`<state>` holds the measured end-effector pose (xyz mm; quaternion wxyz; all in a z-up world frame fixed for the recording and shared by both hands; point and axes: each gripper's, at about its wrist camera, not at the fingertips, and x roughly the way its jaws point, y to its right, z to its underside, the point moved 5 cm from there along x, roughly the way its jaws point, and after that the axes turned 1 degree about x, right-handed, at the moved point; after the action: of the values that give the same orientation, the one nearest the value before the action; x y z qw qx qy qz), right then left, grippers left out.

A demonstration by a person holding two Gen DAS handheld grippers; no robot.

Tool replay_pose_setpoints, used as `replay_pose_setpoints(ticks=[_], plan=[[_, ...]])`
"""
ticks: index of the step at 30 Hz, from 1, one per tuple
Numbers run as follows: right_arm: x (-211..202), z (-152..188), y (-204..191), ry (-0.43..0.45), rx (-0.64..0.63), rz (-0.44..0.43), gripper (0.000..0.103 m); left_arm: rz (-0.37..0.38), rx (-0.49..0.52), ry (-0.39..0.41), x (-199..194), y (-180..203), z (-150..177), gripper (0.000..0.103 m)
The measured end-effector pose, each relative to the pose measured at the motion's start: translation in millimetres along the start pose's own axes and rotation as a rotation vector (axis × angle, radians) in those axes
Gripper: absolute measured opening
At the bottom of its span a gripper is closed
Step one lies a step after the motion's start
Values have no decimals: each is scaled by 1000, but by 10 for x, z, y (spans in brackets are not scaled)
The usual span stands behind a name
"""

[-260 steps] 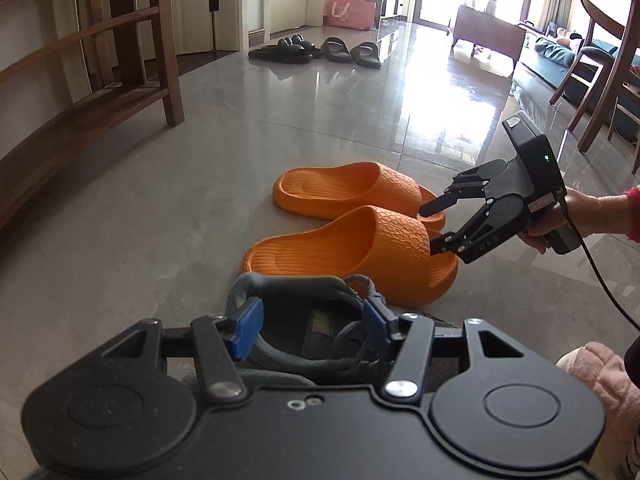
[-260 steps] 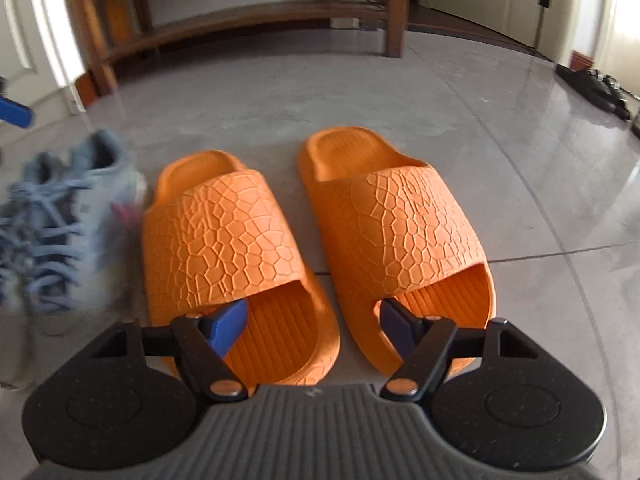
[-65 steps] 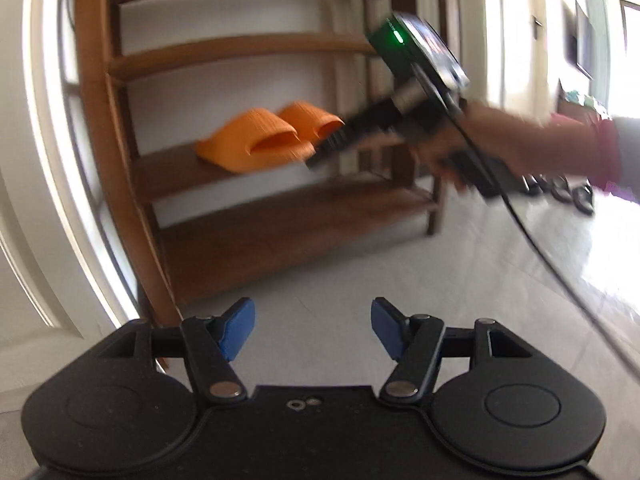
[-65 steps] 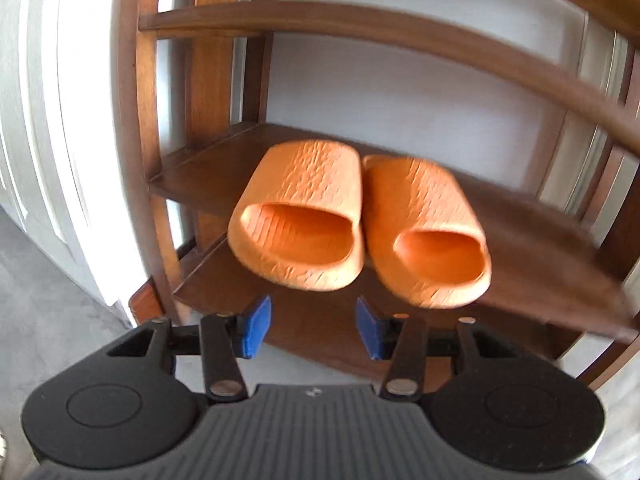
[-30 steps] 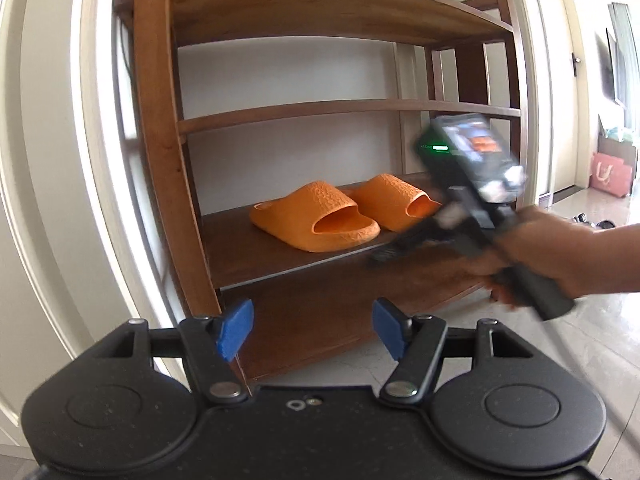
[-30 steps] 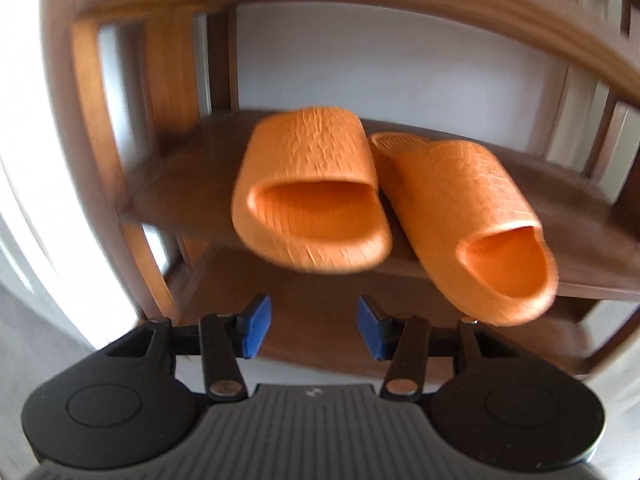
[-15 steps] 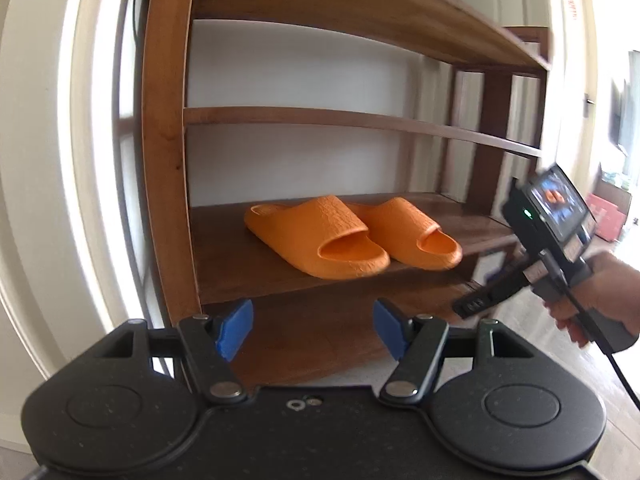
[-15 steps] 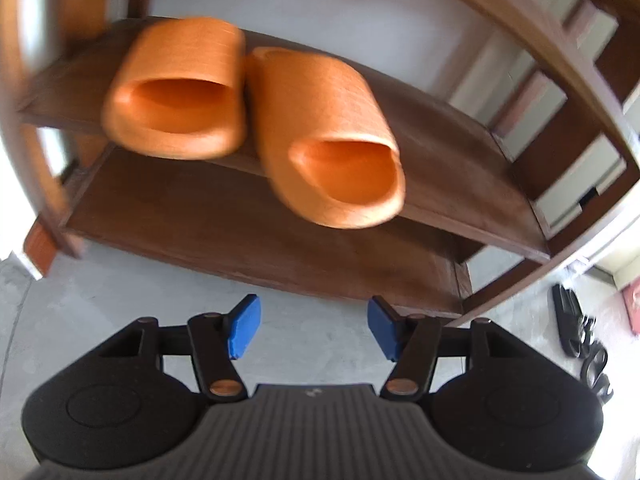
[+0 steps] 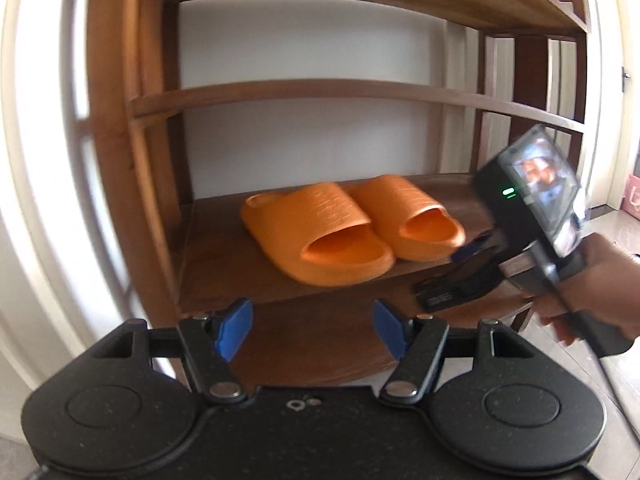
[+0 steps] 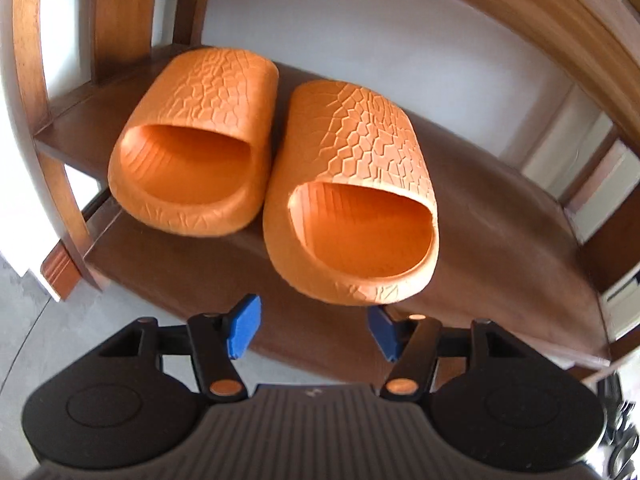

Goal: Organize scattered shoes
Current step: 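Withdraw the open right tool from the shelf toward the floor, then lower the right tool onto both grey sneakers and close on them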

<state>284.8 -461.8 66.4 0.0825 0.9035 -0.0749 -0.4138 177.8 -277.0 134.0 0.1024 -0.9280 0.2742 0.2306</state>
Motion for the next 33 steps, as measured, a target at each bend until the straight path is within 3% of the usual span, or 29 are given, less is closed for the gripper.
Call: replay_pose_setpoints(ticks=[2,6,10,14,17,22,23,27,33], plan=[[-58,109,-5,-24,0,-28,64,17,4,-3,-22,33,40,67],[-334,707,81,-94,46,-108,66,72,15,-21,-108,143,310,67],[-718,1794,43,-204,112,-285,66,123,34,-38,-185,364,653,67],[-1079,2996,-277,-387,201,-406,66,205,38,-78,-279,698,964,67],[-1255,3414,-604,-477,204,-432,66,242,14,-111,-346,926,1186,67],[-1250,3713,-1052,-553,192,-407,69,243,14,-145,-364,1092,1424,67],[-1225,3694,-1065,-552,194,-404,75,243,18,-153,-367,1103,1468,67],[-1214,3596,-1019,-549,212,-380,76,216,42,-151,-377,1013,1535,67],[-1243,3581,-952,-568,266,-406,76,189,-3,-158,-342,867,1574,67]])
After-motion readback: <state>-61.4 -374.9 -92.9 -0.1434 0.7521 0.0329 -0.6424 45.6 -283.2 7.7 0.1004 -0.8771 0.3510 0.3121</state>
